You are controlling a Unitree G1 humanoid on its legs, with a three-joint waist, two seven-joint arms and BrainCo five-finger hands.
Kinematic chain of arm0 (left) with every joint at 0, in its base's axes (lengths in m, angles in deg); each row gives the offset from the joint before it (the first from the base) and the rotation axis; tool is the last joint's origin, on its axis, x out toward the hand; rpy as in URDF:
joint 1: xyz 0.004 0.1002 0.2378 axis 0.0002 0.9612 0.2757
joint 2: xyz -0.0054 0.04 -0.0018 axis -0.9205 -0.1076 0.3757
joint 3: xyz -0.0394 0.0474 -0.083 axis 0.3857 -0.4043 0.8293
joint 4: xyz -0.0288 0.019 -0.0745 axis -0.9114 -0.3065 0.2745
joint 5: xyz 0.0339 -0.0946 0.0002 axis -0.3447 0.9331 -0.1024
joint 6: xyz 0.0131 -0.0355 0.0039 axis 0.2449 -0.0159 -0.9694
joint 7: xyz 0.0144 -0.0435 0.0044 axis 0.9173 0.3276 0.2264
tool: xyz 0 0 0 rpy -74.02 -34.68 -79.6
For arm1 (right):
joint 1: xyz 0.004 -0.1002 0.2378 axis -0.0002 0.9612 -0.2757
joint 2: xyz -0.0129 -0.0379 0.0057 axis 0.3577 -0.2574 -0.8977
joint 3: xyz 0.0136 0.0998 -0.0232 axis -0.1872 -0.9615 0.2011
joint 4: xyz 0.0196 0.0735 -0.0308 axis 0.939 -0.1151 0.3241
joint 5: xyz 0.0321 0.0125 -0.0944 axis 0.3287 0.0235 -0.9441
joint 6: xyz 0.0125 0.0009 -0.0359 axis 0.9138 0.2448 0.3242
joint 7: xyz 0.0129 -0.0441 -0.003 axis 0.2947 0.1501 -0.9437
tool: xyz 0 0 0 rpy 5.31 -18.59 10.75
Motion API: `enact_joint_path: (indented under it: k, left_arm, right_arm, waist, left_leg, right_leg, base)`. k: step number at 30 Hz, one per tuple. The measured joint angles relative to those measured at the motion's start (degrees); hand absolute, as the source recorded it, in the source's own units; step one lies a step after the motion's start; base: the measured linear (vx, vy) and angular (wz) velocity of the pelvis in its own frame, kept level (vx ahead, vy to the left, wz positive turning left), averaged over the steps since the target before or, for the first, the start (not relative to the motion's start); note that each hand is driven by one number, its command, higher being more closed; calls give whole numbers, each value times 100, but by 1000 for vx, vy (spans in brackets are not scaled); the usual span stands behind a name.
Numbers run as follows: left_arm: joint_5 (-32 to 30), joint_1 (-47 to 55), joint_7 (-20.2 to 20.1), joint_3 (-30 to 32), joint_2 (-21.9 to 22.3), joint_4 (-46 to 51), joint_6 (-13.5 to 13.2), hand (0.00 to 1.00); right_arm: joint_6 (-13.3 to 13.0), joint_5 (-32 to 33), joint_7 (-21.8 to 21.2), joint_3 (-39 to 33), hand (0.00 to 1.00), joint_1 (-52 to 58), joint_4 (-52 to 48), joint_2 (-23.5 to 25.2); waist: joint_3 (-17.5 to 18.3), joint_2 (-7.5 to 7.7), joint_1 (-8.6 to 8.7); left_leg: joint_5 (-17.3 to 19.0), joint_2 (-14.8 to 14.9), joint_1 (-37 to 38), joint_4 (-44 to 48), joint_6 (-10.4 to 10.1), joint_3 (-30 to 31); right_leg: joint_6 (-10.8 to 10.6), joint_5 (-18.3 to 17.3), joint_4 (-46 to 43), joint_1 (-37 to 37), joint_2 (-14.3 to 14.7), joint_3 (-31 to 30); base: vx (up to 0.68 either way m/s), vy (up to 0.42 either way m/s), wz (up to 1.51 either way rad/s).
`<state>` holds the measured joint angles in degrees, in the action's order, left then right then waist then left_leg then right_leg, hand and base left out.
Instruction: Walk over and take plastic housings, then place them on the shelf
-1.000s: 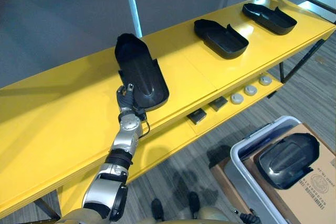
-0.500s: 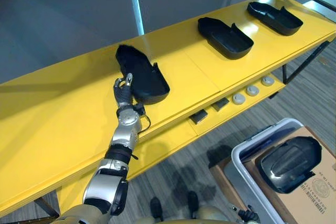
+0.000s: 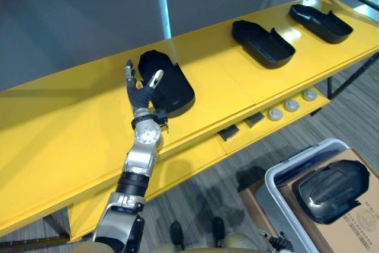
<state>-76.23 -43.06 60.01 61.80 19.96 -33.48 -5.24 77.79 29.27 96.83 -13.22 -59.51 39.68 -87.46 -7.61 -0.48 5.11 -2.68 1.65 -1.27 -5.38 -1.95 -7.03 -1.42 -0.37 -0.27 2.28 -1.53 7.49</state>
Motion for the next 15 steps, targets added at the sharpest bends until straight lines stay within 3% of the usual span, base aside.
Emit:
enact_joint_path:
  k: [3, 10, 15]
  left_arm:
    - [-477, 386, -340, -368, -64, 9, -87, 100]
    - [-722, 722, -1118, -943, -124, -536, -230, 100]
    - [-925, 678, -1242, -1196, -118, -1173, -227, 100]
  right_arm:
    - [-19, -1, -68, 4, 0, -29, -11, 1]
    - [-36, -8, -116, 24, 0, -61, -11, -13]
    - [-38, -10, -117, 41, 0, -67, -13, -30]
  waist:
    - [0, -5, 9]
    - [3, -11, -16]
    - [15, -38, 40]
  left_leg:
    - [0, 0, 8, 0, 2, -23]
    - [1, 35, -1, -1, 2, -70]
    - [2, 38, -78, -2, 1, -109]
  right_leg:
    - [-2, -1, 23, -7, 5, 9]
    - [-1, 0, 45, -3, 36, 9]
    - [3, 6, 58, 108, 39, -21]
  base:
    - [23, -3, -4]
    - [5, -1, 0]
    - [-7, -3, -4]
